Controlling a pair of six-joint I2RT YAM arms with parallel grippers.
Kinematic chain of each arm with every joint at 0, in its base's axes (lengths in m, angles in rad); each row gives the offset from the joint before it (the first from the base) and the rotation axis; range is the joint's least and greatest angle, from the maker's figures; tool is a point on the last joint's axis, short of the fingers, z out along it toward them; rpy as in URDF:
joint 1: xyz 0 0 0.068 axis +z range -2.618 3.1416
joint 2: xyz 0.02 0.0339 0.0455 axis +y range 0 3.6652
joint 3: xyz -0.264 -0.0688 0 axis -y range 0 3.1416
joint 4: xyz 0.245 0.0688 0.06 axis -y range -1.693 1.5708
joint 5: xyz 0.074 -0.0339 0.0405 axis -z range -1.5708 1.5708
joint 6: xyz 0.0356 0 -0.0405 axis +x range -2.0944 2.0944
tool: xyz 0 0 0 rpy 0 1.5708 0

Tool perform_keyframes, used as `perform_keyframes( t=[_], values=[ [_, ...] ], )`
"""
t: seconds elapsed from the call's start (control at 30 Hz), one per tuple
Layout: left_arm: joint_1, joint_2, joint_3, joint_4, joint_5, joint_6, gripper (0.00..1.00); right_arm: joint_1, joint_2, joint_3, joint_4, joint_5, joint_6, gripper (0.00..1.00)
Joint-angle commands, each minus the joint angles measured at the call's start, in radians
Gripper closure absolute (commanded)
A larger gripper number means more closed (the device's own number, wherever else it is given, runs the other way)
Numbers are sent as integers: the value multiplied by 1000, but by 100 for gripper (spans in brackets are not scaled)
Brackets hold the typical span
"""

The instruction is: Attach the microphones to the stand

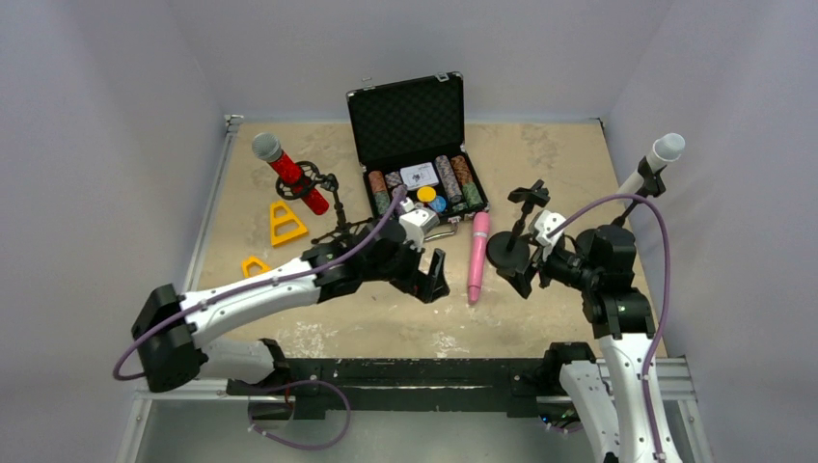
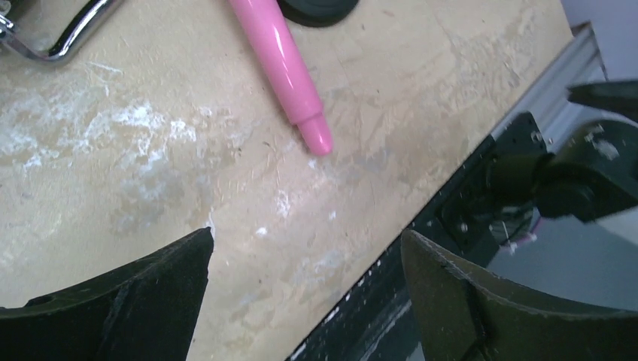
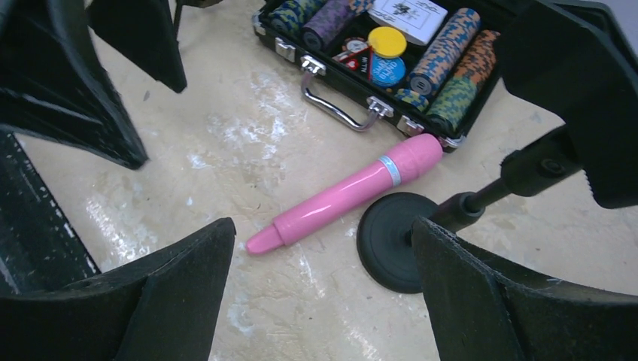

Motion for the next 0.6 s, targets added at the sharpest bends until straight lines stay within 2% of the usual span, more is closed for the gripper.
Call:
perform_keyframes(
  t=[0.0, 0.17, 0.3, 0.53, 0.57],
  values=[
    [-11, 174, 161, 67, -107, -110, 3, -2, -9, -8, 117, 105, 125, 10],
    [-28, 367, 289, 53, -86, -158, 6, -33, -10, -6, 125, 134, 143, 10],
    [-47, 516, 432, -73, -128, -204, 6, -37, -7, -7, 128, 141, 148, 10],
    [-80, 661, 555, -177, -236, -231, 8, -40, -12, -8, 131, 142, 152, 10],
    [-81, 686, 572, -194, -239, -229, 12, -41, -12, -6, 131, 141, 152, 10]
  ],
)
